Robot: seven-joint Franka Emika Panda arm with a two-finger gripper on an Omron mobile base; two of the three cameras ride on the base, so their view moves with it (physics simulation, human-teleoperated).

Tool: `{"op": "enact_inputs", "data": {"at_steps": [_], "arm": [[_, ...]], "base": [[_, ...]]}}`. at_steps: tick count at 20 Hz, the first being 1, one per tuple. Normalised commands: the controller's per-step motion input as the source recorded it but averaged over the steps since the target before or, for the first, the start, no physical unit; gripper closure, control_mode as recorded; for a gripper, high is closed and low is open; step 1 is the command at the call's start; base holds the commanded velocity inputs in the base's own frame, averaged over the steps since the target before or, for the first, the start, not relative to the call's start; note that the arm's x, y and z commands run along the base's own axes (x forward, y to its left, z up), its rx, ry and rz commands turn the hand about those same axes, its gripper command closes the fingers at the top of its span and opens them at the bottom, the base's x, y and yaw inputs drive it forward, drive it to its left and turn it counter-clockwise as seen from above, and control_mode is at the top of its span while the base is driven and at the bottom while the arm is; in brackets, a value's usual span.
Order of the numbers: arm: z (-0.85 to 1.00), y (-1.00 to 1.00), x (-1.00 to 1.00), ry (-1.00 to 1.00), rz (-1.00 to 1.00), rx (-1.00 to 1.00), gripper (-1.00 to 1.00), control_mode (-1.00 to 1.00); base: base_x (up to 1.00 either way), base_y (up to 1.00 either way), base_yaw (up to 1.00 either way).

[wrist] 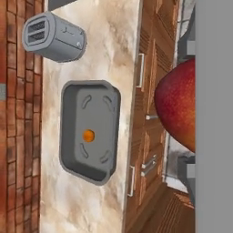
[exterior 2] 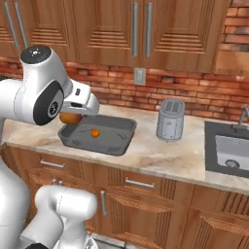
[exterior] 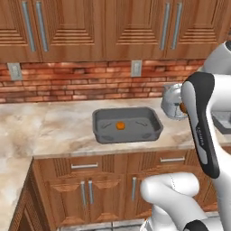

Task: Pick the mango and tangerine from the fridge and place them inside the tupperware on the counter.

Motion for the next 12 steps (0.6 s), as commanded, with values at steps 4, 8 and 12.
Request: {"op": "enact_inputs", "data": {"at_steps": [4, 8, 12], "arm": [[0.00, 0.00, 0.00, 0.00, 0.00, 0.00, 1.00, 1.00], [0.00, 0.00, 0.00, 0.00, 0.00, 0.00, 1.00, 1.00], [0.00, 0.00, 0.00, 0.00, 0.00, 0.00, 1.00, 1.00]], "base": [[0.69, 0.69, -0.14], [0.62, 0.33, -0.15], [0.45, 0.00, -0.14]]}}
